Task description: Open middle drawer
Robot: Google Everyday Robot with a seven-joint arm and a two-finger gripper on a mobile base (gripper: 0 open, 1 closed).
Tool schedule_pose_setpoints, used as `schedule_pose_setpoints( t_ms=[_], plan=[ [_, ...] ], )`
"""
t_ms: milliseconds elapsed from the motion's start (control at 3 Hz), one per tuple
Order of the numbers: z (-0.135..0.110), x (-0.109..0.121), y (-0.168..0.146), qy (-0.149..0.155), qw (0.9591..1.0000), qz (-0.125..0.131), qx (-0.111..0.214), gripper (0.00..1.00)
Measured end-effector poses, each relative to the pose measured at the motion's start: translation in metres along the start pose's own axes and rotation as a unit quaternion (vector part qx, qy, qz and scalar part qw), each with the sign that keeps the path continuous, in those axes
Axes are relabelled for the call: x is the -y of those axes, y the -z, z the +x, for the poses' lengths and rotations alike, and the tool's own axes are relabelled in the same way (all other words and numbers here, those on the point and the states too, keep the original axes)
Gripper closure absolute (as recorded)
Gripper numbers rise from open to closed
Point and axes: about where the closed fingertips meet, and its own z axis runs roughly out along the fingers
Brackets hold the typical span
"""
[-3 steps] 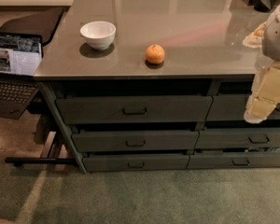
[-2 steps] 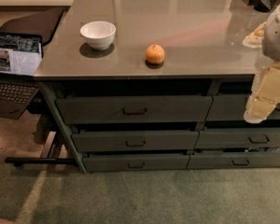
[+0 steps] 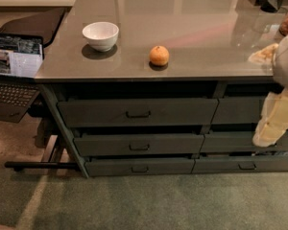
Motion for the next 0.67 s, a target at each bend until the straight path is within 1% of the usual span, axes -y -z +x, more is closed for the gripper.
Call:
schedule_pose_setpoints(
  t_ms=[333, 667],
  plan=[
    [0.026, -0.01, -0.037, -0.008, 0.9993, 0.0, 0.037, 0.0],
    [0.047, -0.011, -0.086, -0.029, 0.9962, 0.003, 0.082, 0.0]
  ],
)
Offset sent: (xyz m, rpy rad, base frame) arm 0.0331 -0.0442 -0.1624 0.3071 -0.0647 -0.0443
